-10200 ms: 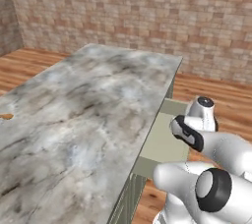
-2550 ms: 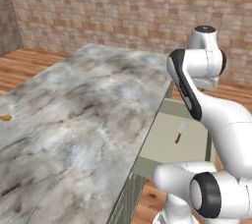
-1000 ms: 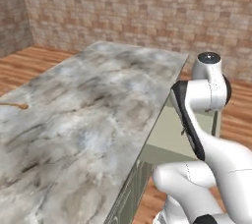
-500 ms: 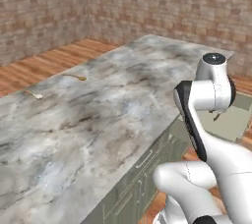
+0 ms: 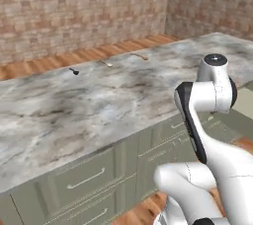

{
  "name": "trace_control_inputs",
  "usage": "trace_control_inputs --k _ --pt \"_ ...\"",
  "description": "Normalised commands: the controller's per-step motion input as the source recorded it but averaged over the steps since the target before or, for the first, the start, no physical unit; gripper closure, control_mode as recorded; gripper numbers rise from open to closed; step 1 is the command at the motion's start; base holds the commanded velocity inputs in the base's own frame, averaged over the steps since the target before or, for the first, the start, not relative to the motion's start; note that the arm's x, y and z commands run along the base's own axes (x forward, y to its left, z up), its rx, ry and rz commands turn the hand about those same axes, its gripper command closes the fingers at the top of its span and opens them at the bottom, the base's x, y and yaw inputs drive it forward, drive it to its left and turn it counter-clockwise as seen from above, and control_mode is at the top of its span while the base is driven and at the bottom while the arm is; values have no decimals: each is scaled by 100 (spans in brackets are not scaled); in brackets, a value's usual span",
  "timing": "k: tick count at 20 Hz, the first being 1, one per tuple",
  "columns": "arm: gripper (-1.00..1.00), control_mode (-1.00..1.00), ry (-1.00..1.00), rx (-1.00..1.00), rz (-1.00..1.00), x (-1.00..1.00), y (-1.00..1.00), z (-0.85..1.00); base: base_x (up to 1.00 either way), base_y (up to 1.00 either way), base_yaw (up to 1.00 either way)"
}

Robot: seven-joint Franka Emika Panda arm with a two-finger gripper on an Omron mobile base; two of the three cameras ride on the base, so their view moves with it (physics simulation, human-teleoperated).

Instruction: Pick up the metallic utensils from the counter and place them in the open drawer. Make sure not to pick up any wooden utensils.

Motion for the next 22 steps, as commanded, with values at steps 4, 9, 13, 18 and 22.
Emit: trace_control_inputs --k 4,9,13,18,22 --pt "-100 100 0 0 0 0 0 0 -97 46 56" --pt "-100 100 0 0 0 0 0 0 -46 100 27" --pt "-100 100 0 0 0 0 0 0 -4 100 2" --pt "-100 100 0 0 0 0 0 0 0 100 0" --pt "-100 100 0 0 0 0 0 0 9 100 -2"
